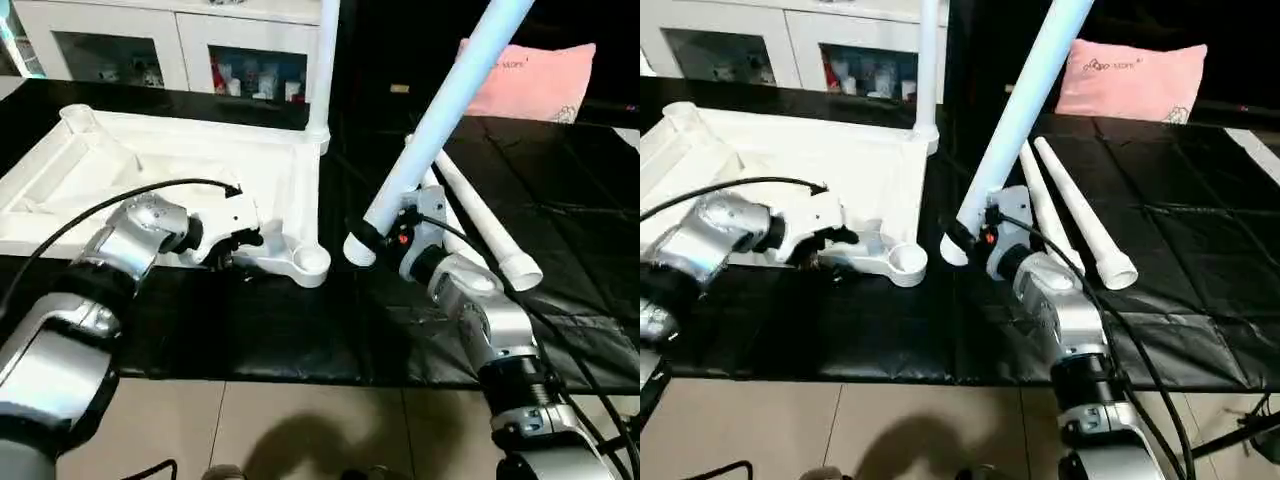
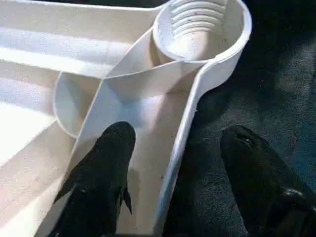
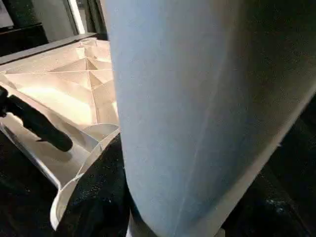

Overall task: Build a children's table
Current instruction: Move table base

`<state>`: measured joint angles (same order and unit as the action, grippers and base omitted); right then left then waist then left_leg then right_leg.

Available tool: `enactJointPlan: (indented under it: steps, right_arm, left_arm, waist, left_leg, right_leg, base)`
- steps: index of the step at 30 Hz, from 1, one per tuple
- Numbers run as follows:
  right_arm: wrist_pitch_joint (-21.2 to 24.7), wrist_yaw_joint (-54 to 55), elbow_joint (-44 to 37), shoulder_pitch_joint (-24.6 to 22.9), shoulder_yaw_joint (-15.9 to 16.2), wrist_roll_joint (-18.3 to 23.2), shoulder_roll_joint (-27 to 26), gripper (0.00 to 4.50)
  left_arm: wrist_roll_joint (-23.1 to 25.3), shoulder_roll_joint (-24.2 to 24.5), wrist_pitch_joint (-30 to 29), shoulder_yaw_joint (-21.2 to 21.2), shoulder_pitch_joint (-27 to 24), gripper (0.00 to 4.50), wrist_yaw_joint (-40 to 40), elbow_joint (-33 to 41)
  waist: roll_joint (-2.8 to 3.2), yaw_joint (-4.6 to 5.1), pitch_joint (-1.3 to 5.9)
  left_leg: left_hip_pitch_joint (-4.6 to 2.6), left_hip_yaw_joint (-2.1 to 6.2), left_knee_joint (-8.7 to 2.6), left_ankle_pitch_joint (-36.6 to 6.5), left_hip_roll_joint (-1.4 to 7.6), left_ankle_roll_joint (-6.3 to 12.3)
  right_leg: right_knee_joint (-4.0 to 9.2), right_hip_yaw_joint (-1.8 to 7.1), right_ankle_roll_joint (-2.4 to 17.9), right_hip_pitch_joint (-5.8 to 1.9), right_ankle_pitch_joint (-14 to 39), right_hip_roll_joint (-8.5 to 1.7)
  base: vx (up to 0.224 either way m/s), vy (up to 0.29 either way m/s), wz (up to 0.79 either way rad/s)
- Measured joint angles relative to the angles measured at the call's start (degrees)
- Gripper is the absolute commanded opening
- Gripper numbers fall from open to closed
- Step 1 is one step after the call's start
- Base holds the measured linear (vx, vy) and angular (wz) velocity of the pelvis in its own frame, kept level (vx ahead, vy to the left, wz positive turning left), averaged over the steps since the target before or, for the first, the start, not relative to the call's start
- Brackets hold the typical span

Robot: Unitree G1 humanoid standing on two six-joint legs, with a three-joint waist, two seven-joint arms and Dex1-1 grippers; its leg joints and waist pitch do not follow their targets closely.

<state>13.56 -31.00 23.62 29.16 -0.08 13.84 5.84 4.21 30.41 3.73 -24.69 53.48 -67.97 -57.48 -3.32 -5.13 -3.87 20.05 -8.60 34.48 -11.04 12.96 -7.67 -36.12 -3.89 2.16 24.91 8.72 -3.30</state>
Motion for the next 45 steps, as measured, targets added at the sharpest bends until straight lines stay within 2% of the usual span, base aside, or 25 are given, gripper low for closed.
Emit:
enactJointPlan:
  steps: [7,13,17,18,27,34,39,45]
  right_arm:
    - [0.1,0.1,-0.3,-0.1,0.0,0.0,0.2,1.93]
    - [0.1,0.0,-0.5,-0.1,0.1,-0.1,0.4,1.93]
    - [0.1,0.0,-0.5,-0.1,0.1,-0.2,0.7,1.93]
    - [0.1,0.0,-0.5,-0.1,0.1,-0.3,0.7,1.93]
    - [0.1,0.0,-1.0,-0.7,0.1,-0.5,0.9,1.93]
    - [0.0,-0.2,-1.0,-0.8,0.6,-1.0,0.9,1.93]
    - [0.0,-0.2,-1.0,-0.8,0.6,-1.0,0.9,1.93]
    - [0.0,-0.2,-1.0,-0.8,0.6,-0.9,0.9,1.93]
  left_arm:
    - [0.9,-1.1,1.5,0.1,3.0,2.26,-3.2,-6.5]
    - [2.4,-1.8,1.9,0.1,4.7,1.67,-5.0,-9.5]
    - [3.5,-2.5,3.0,0.1,6.0,1.45,-5.0,-12.0]
    - [3.8,-2.9,3.1,0.1,6.4,1.24,-4.9,-12.6]
    - [5.6,-3.6,4.1,0.2,7.4,0.68,-4.9,-13.9]
    - [7.1,-3.9,5.2,0.1,7.7,0.23,-5.1,-14.3]
    - [6.5,-5.0,2.3,1.8,7.6,0.01,-7.6,-14.3]
    - [2.1,-8.3,-3.1,5.3,5.6,0.0,-10.0,-12.3]
  waist:
    - [0.1,-0.03,-0.01]
    - [0.47,-0.06,0.0]
    - [0.86,-0.05,0.12]
    - [0.98,-0.07,0.11]
    - [1.38,-0.07,0.08]
    - [1.41,-0.06,0.09]
    - [1.41,-0.05,0.09]
    - [1.41,0.07,0.09]
  left_leg:
    - [0.0,0.01,0.0,0.0,0.0,0.0]
    - [-0.01,0.02,0.0,0.0,-0.01,0.0]
    - [-0.01,0.02,0.0,0.0,-0.02,0.01]
    - [0.0,0.01,0.0,0.0,-0.03,0.01]
    - [0.0,0.01,0.0,0.0,-0.03,0.01]
    - [-0.01,0.01,0.0,0.0,-0.03,0.02]
    - [-0.01,0.0,0.0,0.0,-0.04,0.03]
    - [0.0,-0.04,-0.03,0.0,-0.04,0.08]
  right_leg:
    - [0.01,0.0,0.0,0.0,0.0,0.0]
    - [0.01,-0.01,0.0,-0.02,0.0,-0.01]
    - [0.02,0.01,0.0,-0.02,0.0,-0.01]
    - [0.02,0.01,0.0,-0.02,0.0,-0.01]
    - [0.07,0.01,0.0,-0.02,0.0,-0.01]
    - [0.09,0.02,0.0,-0.05,0.0,-0.01]
    - [0.13,0.03,0.0,-0.06,0.0,-0.01]
    - [0.21,0.03,0.0,-0.03,0.0,-0.01]
  base:
    - [0.0,0.0,0.0]
    - [0.0,0.0,0.0]
    - [0.0,0.0,0.0]
    - [0.0,0.0,0.0]
    - [0.0,0.0,0.0]
    - [0.0,0.0,0.0]
    - [0.0,0.0,0.0]
    - [0.0,0.0,0.0]
